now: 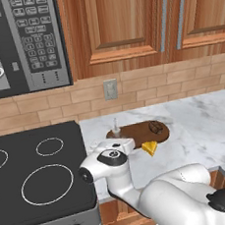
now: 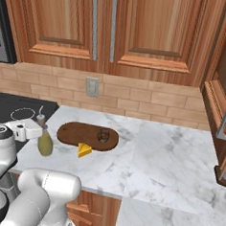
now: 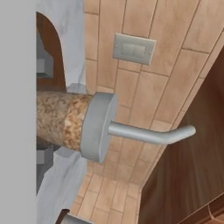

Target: Retrieve the reheated potato from the microwave, then place the potato, cheese, and condiment on the cutting board.

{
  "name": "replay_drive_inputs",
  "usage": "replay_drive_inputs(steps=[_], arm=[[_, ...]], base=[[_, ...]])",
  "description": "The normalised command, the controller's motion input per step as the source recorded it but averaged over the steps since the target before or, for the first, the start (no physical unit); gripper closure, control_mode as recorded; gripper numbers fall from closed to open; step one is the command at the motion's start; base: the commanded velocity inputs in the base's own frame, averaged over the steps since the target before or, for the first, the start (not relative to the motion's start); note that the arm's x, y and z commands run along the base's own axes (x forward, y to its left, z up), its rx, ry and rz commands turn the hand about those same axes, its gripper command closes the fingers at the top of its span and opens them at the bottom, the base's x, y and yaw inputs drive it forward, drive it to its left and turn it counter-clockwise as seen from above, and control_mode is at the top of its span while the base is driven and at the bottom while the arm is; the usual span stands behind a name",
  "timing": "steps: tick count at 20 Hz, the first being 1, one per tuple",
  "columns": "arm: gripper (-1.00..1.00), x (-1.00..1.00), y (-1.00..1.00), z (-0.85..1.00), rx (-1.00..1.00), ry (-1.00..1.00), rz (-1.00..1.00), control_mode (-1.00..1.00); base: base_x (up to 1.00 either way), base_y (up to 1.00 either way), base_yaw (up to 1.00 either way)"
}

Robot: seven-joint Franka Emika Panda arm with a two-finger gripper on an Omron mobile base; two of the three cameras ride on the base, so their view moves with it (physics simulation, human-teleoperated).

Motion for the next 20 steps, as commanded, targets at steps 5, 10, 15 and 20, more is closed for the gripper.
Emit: replay_drive_inputs(steps=[5,10,15,20], arm=[[1.0,0.01,-0.02,0.14,0.0,0.01,0.0,-1.0],[1.0,0.2,0.04,0.41,0.0,-0.02,0.0,-1.0],[1.0,0.31,0.0,0.36,0.0,-0.03,-0.02,-1.0],[1.0,0.28,-0.04,0.12,0.0,0.0,-0.06,-1.0]], base=[[0.0,0.0,0.0],[0.0,0.0,0.0],[0.0,0.0,0.0],[0.0,0.0,0.0]])
